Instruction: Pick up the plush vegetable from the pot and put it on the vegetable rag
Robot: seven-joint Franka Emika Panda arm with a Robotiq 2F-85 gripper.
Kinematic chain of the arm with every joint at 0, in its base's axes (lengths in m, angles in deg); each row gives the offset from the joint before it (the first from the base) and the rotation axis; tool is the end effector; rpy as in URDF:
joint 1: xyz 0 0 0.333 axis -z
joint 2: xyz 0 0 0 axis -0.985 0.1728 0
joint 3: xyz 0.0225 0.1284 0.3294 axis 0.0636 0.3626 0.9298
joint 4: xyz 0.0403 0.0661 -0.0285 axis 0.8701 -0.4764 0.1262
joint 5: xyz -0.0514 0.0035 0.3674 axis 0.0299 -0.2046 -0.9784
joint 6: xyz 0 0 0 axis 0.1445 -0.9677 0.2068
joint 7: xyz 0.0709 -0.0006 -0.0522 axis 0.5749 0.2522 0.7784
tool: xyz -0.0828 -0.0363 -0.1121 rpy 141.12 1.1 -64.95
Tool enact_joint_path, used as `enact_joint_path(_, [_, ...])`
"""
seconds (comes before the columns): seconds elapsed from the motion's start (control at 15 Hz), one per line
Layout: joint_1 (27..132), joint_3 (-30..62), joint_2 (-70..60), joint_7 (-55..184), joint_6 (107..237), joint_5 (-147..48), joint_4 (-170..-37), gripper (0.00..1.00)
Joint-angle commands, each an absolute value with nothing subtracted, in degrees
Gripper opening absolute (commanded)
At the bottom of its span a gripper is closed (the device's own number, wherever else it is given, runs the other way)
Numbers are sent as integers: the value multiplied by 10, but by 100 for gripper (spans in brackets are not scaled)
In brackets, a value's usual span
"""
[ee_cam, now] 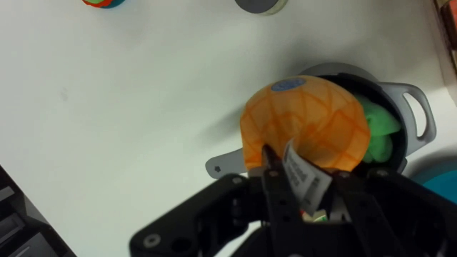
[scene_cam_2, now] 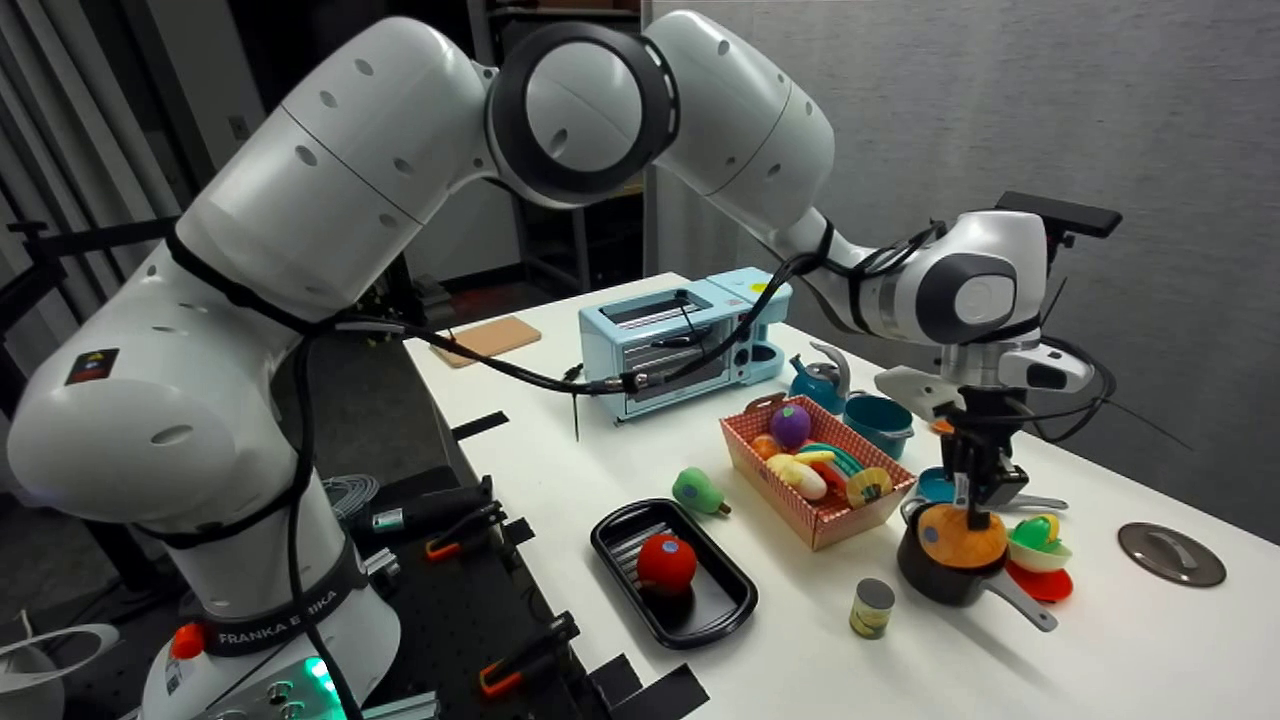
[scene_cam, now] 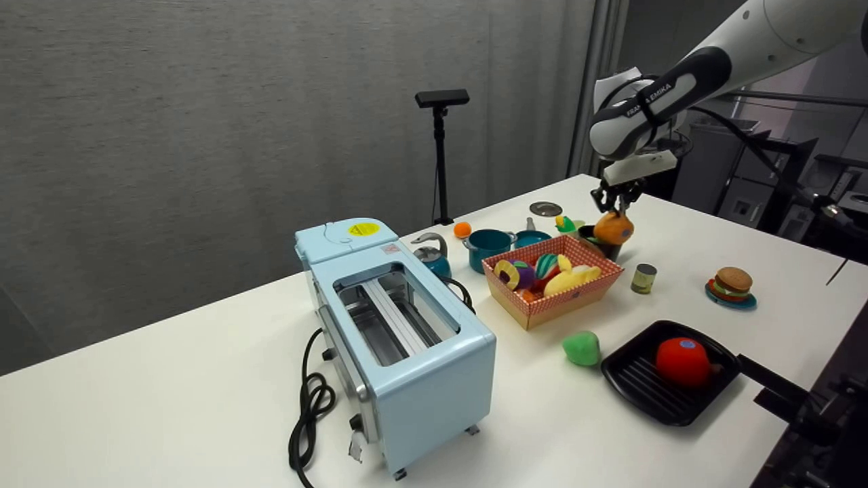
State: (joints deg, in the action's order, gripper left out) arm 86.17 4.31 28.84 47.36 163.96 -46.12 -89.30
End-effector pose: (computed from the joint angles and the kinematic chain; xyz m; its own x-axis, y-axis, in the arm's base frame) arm 0.7050 -0.2420 0.2039 0.8292 -0.5539 0.0755 -0.5505 -0.7857 0.2821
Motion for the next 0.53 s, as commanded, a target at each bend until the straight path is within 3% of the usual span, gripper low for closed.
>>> enact_joint_path(0.0, [837,34,205,466,1672,-437,-1006,2])
enact_joint_path(0.47, [804,39,89,459,1701,-406,-1141,2])
